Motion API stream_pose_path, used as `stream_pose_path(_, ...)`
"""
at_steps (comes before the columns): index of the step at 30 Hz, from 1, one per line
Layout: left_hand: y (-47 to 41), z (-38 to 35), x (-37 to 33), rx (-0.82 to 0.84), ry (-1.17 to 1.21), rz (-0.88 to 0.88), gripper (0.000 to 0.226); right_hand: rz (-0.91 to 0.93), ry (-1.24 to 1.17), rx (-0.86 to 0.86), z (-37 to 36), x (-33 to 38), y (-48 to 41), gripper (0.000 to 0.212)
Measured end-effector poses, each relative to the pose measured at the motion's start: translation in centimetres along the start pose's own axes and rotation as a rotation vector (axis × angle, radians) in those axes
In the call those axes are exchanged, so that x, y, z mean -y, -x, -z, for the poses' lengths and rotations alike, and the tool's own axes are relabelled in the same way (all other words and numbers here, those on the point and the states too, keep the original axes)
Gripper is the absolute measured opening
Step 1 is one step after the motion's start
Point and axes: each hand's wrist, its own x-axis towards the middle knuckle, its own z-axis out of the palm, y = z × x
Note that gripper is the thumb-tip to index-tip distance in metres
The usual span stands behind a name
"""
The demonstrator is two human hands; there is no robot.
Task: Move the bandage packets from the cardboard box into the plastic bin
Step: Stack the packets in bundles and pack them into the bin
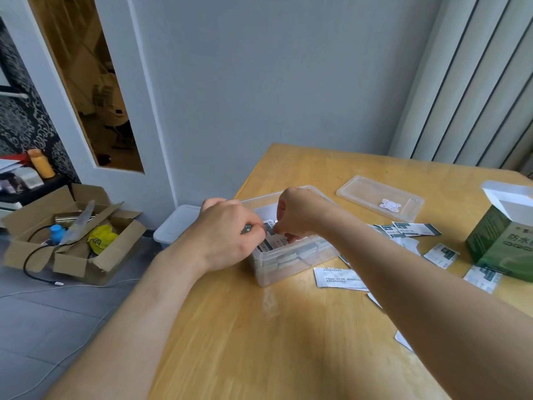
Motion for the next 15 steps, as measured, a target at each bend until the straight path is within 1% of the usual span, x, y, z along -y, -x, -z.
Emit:
stream_pose_path(2, 0.0, 0.1, -0.2, -0.018, 0.005, 0.022, 0.057, 0.0, -0.023, -0.07, 0.5, -0.3, 0.2, 0.017)
stream_pose_path(4, 0.0, 0.3, -0.7, -0.063, 0.031, 0.012, 0.046, 0.005, -0.078, -0.148, 1.5, -0.7, 0.9, 0.008)
stream_pose_path(5, 0.0, 0.4, -1.0, -0.094, 0.057, -0.004, 0.04, 0.014, -0.127, -0.182, 2.1, -1.0, 1.3, 0.006)
stream_pose_path(7, -0.2, 0.7, -2.5, -0.162, 0.122, -0.036, 0.03, 0.024, -0.247, -0.241, 3.5, -1.7, 2.8, 0.012)
stream_pose_path(10, -0.8, 0.8, -5.8, -0.254, 0.157, -0.134, 0.025, 0.025, -0.394, -0.294, 5.3, -3.5, 5.6, 0.01)
stream_pose_path(12, -1.2, 0.5, -8.4, -0.236, 0.185, -0.186, 0.027, 0.008, -0.405, -0.314, 6.2, -5.4, 7.5, 0.009)
stream_pose_path(15, -1.8, -0.8, -12.6, -0.05, 0.215, -0.15, 0.03, -0.036, -0.358, -0.299, 6.6, -8.6, 9.8, 0.01)
